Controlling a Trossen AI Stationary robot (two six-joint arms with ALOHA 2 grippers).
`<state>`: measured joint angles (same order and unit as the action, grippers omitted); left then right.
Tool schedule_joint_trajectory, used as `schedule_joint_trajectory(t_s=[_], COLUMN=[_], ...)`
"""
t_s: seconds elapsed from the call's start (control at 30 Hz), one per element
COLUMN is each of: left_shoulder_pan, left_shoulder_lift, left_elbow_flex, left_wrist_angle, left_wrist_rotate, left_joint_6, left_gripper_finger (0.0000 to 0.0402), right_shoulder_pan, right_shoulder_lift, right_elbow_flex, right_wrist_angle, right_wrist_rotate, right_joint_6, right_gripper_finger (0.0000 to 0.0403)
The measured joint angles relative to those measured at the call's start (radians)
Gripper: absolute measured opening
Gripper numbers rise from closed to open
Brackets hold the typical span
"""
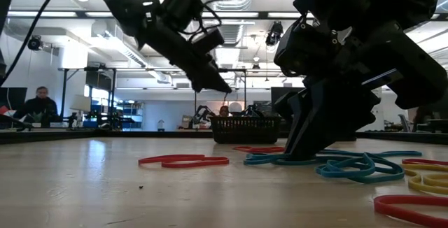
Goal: Pick and place rubber bands into bin
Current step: Put the blue rubber band into the basket
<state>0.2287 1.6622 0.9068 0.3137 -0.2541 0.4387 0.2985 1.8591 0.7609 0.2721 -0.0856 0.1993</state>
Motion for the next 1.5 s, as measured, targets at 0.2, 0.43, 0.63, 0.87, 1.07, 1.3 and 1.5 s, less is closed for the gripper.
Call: schedule_joint_trajectory(t_s=[0.2,0.43,0.63,0.87,1.07,1.3,1.5], left_shoulder_pan=[0.001,-0.014,-0.086,-0.150,-0.190,-0.212,-0.241], left_shoulder_lift=[0.016,-0.021,-0.133,-0.231,-0.241,-0.240,-0.240], left_elbow_flex=[0.013,0.032,0.036,0.019,-0.017,-0.062,-0.064], left_wrist_angle=[-0.058,-0.067,-0.109,-0.214,-0.250,-0.253,-0.248], left_wrist_rotate=[0.019,0.018,0.047,0.047,0.046,0.046,0.044], left_joint_6=[-0.029,-0.044,-0.036,-0.065,-0.110,-0.172,-0.174], left_gripper_finger=[0.0088,0.0147,0.0157,0.0157,0.0157,0.0157,0.0157], right_shoulder_pan=[0.000,0.000,0.000,0.002,0.002,0.005,0.009], right_shoulder_lift=[0.000,0.001,-0.011,-0.069,-0.068,-0.066,-0.053], right_elbow_flex=[0.000,0.000,-0.001,-0.002,-0.003,-0.005,-0.007], right_wrist_angle=[0.004,0.012,0.015,0.012,0.015,0.015,0.020], right_wrist_rotate=[0.001,0.002,0.001,0.002,0.002,0.001,0.000], right_joint_6=[0.000,-0.011,-0.075,-0.122,-0.101,-0.095,-0.094], right_gripper_finger=[0.0056,0.0056,0.0057,0.0057,0.0057,0.0057,0.0057])
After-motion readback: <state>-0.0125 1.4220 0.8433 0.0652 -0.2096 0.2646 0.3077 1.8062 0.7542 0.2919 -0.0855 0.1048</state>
